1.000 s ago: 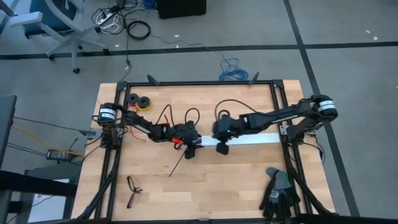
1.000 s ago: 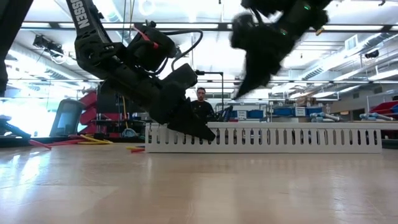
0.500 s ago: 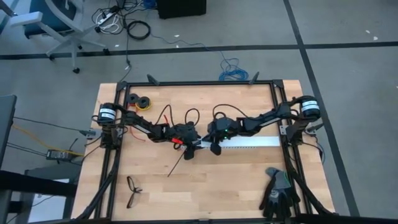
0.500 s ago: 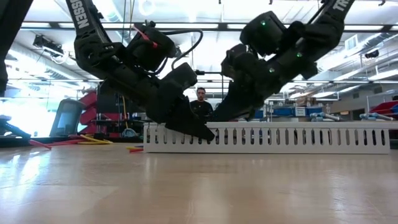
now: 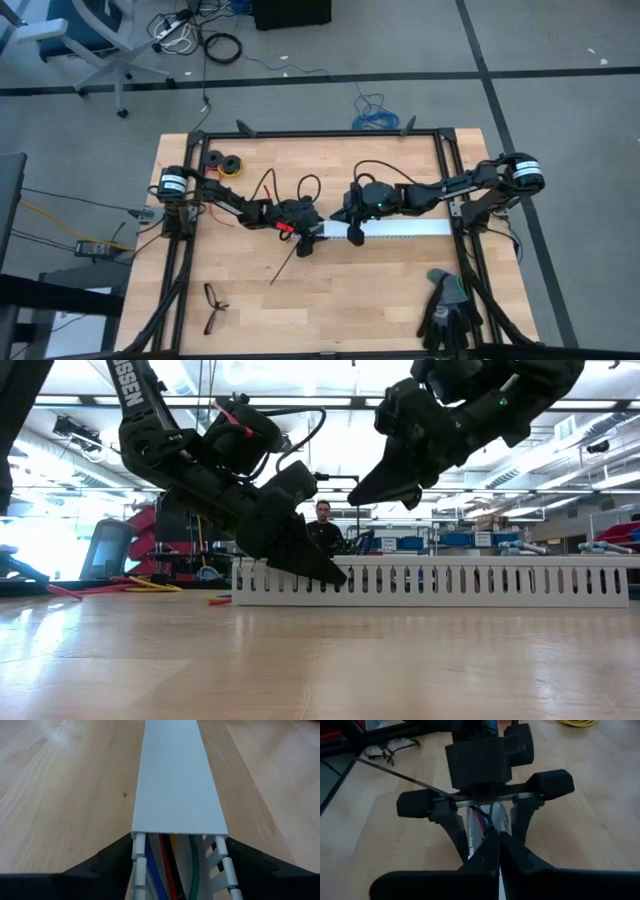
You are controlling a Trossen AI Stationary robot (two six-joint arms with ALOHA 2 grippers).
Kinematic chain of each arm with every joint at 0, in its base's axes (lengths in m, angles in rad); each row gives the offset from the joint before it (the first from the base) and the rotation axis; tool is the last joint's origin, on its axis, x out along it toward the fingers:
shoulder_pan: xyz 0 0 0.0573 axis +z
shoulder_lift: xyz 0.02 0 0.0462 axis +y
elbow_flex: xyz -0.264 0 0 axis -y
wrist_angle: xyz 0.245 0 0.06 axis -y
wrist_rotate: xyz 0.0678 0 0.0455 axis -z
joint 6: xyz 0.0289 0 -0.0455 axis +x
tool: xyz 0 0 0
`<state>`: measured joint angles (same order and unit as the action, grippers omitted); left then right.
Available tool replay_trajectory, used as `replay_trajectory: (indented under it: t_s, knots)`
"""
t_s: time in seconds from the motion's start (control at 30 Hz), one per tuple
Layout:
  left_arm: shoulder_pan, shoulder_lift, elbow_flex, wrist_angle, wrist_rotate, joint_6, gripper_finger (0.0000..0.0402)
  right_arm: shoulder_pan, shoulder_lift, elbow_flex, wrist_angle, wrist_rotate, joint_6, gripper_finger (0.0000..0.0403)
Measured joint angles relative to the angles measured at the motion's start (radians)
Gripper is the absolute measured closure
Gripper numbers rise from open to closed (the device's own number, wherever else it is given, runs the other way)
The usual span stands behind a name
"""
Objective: Ziptie cables
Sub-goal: Close the white cable duct
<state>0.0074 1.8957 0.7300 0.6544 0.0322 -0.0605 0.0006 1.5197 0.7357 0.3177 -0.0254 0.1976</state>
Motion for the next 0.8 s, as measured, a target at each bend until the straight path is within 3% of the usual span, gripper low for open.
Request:
replay_trajectory:
  t_s: [0.17, 0.5, 0.63, 0.8]
  knots:
    - [0.000, -0.020, 0.000, -0.011, 0.000, 0.001, 0.0114, 0.006, -0.004, 0.000, -0.027, 0.036, 0.000, 0.0403]
    - [-0.009, -0.122, -0.002, -0.233, -0.002, 0.008, 0.0113, 0.006, -0.008, 0.000, -0.050, 0.049, 0.011, 0.0403]
    - [-0.018, -0.118, -0.039, -0.181, -0.004, -0.012, 0.0113, 0.006, -0.008, 0.000, -0.053, 0.050, 0.015, 0.0403]
    - [-0.018, -0.117, -0.131, 0.025, -0.017, -0.042, 0.0113, 0.006, -0.008, 0.001, -0.065, 0.050, 0.019, 0.0403]
